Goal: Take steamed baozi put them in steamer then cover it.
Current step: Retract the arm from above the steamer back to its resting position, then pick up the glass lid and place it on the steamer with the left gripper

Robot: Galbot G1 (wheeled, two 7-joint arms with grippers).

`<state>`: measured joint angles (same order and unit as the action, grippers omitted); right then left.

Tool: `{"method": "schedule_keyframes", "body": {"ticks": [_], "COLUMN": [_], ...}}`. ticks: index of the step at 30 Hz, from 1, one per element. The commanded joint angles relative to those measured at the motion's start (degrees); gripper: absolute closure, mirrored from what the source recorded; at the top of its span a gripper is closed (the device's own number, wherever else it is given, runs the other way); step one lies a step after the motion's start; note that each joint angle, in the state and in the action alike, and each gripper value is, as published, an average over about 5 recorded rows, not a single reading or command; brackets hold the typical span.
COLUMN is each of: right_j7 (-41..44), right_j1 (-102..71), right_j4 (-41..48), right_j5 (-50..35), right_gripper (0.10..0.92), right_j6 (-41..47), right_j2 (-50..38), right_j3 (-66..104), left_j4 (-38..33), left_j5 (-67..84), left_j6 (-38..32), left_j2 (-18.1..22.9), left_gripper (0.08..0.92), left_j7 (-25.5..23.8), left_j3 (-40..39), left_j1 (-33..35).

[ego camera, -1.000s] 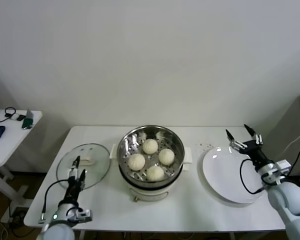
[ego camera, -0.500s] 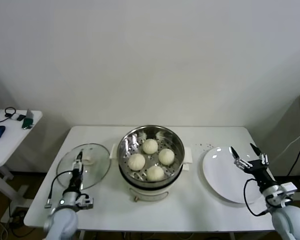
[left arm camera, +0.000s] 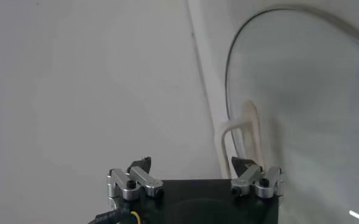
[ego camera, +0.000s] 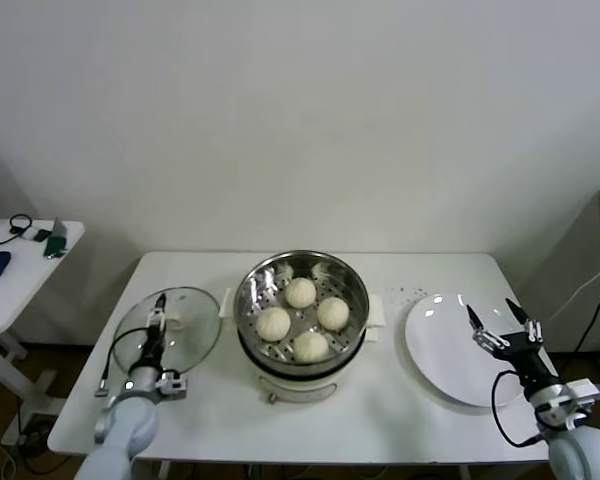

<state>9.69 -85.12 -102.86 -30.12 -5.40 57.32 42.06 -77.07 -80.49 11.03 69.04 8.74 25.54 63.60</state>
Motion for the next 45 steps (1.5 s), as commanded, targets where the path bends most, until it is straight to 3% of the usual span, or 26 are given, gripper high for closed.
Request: {"method": "schedule_keyframes", "body": {"ticks": [1,15,29,38,45], "right_j7": [0.50,2.01,2.74,3.20,3.26], "right_j1": [-1.26,-2.24,-1.40,-0.86,-0.45], "right_j4": [-0.13,0.50,1.50,2.41,2.66], "right_j5": [1.01,2.59,4.43,4.89,4.63], "right_gripper": [0.203,0.203,0.203,0.203,0.203], "right_j6": [-0.18,-0.81,-1.48,-1.98,-2.10], "right_j2": [0.61,1.49,1.98,1.93,1.20], "right_j3": [0.95,2.11,1.79,1.72,1.95], "left_j4": [5.16,8.30,8.66,3.58,-5.72], "left_j5": [-0.04,1.48,4.20,6.05,8.10], "left_j6": [-0.55,-1.15,-1.75,-0.59,2.14], "left_j2": [0.50,0.49,0.76,-0.57,-2.78], "left_gripper": [0.177,0.193,0.580,0.822,0.845], "left_j7": [1.32,1.89,2.85,3.67,3.65], "left_j3": [-0.71,-1.39,-1.46,-1.27,-0.66], "left_j1": [-3.82,-6.73,-5.50,-3.21,0.99]}}
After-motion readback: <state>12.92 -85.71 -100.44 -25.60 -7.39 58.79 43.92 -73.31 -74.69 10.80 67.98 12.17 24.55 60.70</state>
